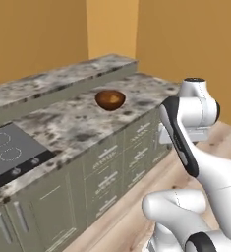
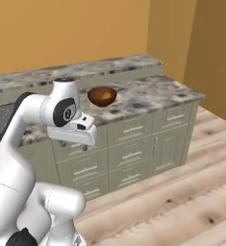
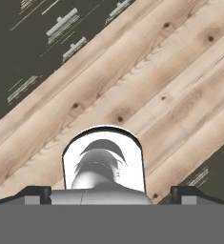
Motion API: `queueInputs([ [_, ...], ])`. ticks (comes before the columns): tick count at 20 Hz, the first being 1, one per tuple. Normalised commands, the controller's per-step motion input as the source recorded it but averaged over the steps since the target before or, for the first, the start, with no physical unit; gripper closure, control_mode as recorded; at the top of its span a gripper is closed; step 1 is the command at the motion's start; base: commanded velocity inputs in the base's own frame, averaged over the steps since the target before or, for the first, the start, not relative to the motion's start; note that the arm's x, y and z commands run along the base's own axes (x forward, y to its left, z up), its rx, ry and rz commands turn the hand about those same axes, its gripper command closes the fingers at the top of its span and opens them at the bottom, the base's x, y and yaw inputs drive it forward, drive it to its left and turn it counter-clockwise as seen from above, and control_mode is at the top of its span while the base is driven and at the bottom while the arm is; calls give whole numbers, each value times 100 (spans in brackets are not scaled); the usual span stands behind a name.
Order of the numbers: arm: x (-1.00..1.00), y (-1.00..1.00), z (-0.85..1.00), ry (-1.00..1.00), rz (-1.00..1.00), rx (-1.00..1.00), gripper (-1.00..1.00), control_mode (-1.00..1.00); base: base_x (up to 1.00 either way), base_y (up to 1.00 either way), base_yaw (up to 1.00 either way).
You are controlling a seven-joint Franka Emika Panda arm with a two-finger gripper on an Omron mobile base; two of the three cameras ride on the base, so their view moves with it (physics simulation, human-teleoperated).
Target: Place the chicken drumstick on the plate and place the potato on the same plate.
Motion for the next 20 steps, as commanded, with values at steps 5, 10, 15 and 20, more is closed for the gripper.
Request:
queueInputs([
  [5, 0, 0, 0, 0, 0, 0, -100, 100, 100, -61, 28],
  [10, 0, 0, 0, 0, 0, 0, -100, 100, 100, -45, 35],
  [15, 0, 0, 0, 0, 0, 0, -100, 100, 100, -38, 33],
  [20, 0, 0, 0, 0, 0, 0, -100, 100, 96, -28, 31],
])
